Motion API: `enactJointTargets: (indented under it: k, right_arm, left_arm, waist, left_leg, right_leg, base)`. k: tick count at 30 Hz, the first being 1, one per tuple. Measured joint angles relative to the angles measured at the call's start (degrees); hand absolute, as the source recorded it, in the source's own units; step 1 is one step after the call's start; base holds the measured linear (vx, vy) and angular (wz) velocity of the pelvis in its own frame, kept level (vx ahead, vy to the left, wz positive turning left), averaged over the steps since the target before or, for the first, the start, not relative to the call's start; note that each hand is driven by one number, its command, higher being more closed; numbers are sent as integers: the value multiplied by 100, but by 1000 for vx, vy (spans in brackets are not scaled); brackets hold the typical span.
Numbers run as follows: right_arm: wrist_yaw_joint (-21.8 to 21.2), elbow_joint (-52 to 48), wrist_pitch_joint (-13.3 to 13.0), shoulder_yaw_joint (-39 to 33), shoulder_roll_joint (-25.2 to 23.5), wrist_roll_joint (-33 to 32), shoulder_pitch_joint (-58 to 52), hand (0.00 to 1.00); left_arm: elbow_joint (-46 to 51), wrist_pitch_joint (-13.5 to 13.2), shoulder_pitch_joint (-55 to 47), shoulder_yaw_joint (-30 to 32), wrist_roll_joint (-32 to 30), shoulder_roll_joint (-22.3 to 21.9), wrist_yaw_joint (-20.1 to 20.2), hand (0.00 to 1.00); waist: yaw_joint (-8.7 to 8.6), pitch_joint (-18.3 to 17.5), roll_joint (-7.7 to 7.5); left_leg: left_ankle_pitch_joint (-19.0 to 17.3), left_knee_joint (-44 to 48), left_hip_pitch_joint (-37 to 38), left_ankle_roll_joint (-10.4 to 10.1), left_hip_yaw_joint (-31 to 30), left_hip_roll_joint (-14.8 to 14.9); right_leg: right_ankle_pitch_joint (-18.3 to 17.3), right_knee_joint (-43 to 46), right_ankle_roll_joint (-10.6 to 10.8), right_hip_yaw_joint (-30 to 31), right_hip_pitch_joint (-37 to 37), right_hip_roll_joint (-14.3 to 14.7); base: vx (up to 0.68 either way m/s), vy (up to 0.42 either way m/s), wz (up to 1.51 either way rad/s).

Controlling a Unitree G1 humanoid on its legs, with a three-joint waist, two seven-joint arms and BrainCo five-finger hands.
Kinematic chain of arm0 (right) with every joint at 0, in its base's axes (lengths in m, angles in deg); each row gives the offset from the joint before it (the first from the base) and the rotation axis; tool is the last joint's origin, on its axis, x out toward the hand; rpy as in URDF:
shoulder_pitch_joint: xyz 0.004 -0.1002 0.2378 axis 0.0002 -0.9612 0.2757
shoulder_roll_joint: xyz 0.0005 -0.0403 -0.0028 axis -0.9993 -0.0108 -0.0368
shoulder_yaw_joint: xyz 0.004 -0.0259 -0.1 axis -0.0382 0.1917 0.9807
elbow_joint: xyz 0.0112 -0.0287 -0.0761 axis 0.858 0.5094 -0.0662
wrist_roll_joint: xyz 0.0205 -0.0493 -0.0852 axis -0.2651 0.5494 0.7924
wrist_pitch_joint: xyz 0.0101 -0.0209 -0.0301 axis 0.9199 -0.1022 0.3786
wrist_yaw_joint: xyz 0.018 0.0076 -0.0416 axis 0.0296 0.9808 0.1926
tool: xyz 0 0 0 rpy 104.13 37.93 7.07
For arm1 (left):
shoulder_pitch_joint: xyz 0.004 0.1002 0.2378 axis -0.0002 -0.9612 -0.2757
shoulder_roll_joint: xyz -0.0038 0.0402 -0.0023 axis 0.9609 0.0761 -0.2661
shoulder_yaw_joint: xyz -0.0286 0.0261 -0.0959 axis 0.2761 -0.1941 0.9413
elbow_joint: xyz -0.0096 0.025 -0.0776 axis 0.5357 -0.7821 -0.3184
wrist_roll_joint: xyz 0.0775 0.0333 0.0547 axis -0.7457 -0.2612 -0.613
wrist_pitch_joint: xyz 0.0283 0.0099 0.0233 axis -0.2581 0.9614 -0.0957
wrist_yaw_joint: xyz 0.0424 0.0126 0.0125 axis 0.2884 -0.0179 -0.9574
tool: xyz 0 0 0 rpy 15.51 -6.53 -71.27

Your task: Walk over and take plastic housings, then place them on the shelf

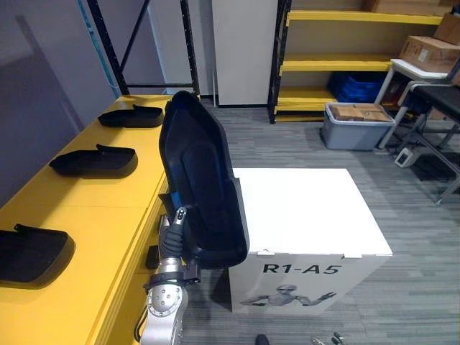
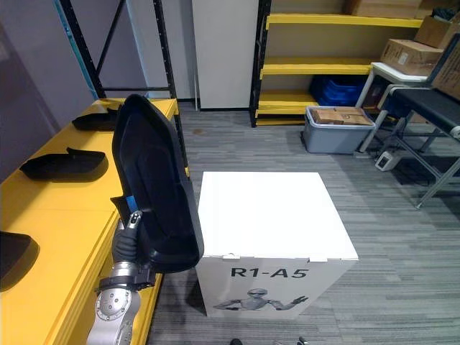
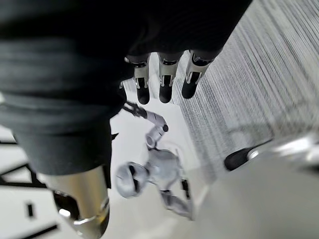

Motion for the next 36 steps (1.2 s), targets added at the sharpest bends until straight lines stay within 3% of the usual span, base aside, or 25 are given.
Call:
enactJointTargets:
  k: [8,11,16,17,19,20,22,23,25,27,29,32,33,34,35,36]
  right_arm:
    - [-2,421,39,446,288,466,469,0]
    - [-3,587,55,675,402,517,597,0]
    - [74,775,65,880,523,610,853,0]
    - [92,832,65,882,532,611,871,0]
    - [130,841,65,884,554,612,972,0]
    - [147,881,65,903,563,612,1029,0]
    - [176,881,64,1002,557,612,1105,0]
    - [200,865,64,1002,531,612,1140,0]
    - [216,849,65,999,491,612,1189,0]
    - [214,826,66,1006,344,613,1272,0]
    - [215,836,72,1005,241,613,1280,0]
    - [215,859,152,992,213,640,1285,0]
    - [216,859,184,957,216,693,1285,0]
    - [216,806,193,909,222,723,1264,0]
    - [215,778,192,876,218,724,1261,0]
    - [209,765,190,856,207,728,1271,0]
  left_arm:
    - [-262,3,11,65,1,56,-34,100]
    - [-250,4,87,41,0,36,-34,100]
    - [108,7,376,-184,8,-1,-55,100]
    - [162,5,379,-217,13,-2,-55,100]
    - [238,4,413,-299,70,-11,-51,100]
    - [233,7,405,-321,117,-25,-53,100]
    - [236,6,422,-352,126,-25,-54,100]
    - [236,4,441,-423,145,-30,-51,100]
    - [245,1,458,-497,178,-46,-50,100]
    - [246,-2,469,-519,214,-35,-54,100]
    - [245,3,495,-575,211,-35,-54,100]
    - [244,16,552,-688,205,-40,-51,100]
    - [244,17,566,-761,176,-38,-51,100]
    - [241,17,589,-872,101,-38,-52,100]
    - [233,17,611,-932,74,-36,-52,100]
    - [172,13,710,-1050,-4,26,-58,100]
  waist:
    - [38,134,-5]
    - [140,169,-41]
    - [334,550,-93]
    - [363,571,-101]
    - [384,665,-79]
    - [403,698,-70]
    - [411,708,-71]
    - [372,706,-71]
    - [351,689,-52]
    - [368,661,-94]
    - [371,650,-135]
    - [358,653,-159]
    - [356,652,-166]
    - [312,641,-192]
    - [261,633,-200]
    - [216,627,-189]
  left_leg:
    - [145,-146,88,-29,-596,11]
    - [260,-142,-98,-19,-1010,-72]
    - [537,-10,-557,-39,-2400,-378]
    - [568,-13,-625,-52,-2408,-387]
    - [560,-33,-839,-7,-1671,-144]
    - [652,-69,-896,138,-779,99]
    - [785,-48,-923,354,20,272]
    - [883,29,-941,492,717,389]
    - [957,51,-983,341,908,322]
    - [1048,-113,-970,181,759,18]
    - [1045,-95,-999,186,706,-193]
    - [933,-30,-846,312,605,-475]
    - [855,-26,-706,361,509,-561]
    - [730,7,-609,431,280,-661]
    - [685,31,-577,456,121,-713]
    - [628,115,-583,508,-162,-679]
  right_leg:
    - [-181,5,-7,-600,293,-97]
    - [-225,43,-37,-1026,312,-219]
    - [-788,693,112,-2390,314,-698]
    - [-865,750,146,-2548,320,-764]
    - [-988,891,195,-3071,405,-957]
    - [-1054,983,253,-3397,497,-1130]
    - [-1090,1008,323,-3730,643,-1290]
    - [-1082,1010,443,-4078,818,-1458]
    - [-1106,1042,583,-4328,914,-1616]
    - [-1096,1083,769,-4482,947,-1904]
    - [-1093,1130,788,-4625,1020,-2118]
    - [-1099,1693,786,-4636,1159,-2531]
    - [-1117,2258,753,-4528,1140,-2772]
    - [-1102,3099,473,-3977,923,-3028]
    - [-992,3571,302,-3475,718,-3087]
    - [-1620,4236,388,-2095,233,-2731]
  base:
    - [22,-1,41]
    - [37,9,79]
    - [-64,3,140]
    - [-64,23,161]
    - [-45,7,148]
    - [-6,26,130]
    - [52,97,121]
    - [88,126,123]
    - [131,167,91]
    - [206,235,54]
    - [185,170,49]
    - [189,199,50]
    - [168,206,60]
    - [157,198,77]
    - [138,133,100]
    - [119,12,120]
